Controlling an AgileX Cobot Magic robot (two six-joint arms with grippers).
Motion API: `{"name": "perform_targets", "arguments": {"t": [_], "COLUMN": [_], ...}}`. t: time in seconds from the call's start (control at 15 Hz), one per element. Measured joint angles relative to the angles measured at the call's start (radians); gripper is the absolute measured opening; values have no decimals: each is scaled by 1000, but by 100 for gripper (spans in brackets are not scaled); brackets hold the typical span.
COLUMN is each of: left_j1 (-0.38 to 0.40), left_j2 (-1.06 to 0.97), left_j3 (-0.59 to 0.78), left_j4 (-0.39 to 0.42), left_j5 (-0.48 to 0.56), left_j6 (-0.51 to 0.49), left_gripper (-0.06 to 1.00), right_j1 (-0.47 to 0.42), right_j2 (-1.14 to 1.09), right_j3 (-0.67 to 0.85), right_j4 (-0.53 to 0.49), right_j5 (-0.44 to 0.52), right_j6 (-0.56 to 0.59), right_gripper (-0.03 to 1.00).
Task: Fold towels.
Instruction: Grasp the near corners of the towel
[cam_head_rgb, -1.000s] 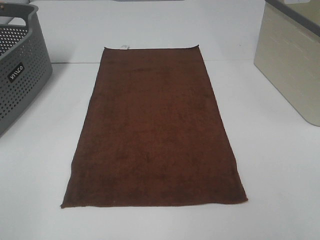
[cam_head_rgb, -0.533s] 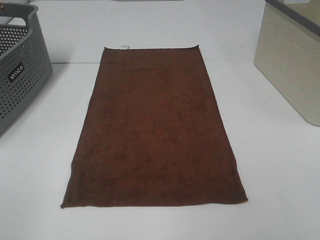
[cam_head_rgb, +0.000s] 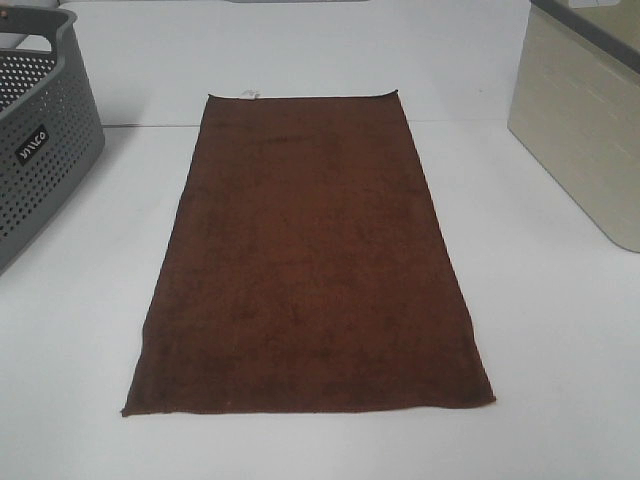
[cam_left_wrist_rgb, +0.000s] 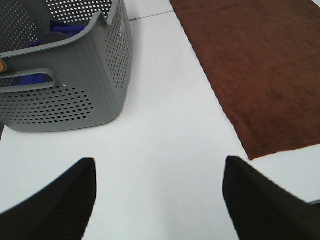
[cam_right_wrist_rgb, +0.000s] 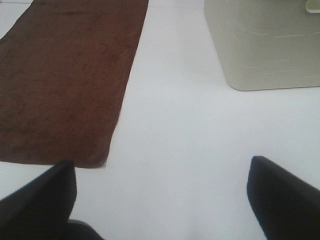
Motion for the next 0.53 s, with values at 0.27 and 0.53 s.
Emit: {"name": "perform_targets", "arguments": {"t": [0.27, 0.53], "left_j1": [0, 0], "left_j2": [0, 0], "left_j3": [0, 0], "left_j4": [0, 0], "left_j5": [0, 0], "left_j6": [0, 0], "left_gripper": [68, 68], "right_j1": [0, 0], "right_j2": [0, 0], "right_j3": [0, 0], "right_j4": [0, 0], "right_j5": [0, 0], "right_j6": [0, 0], "right_gripper": [87, 87]}}
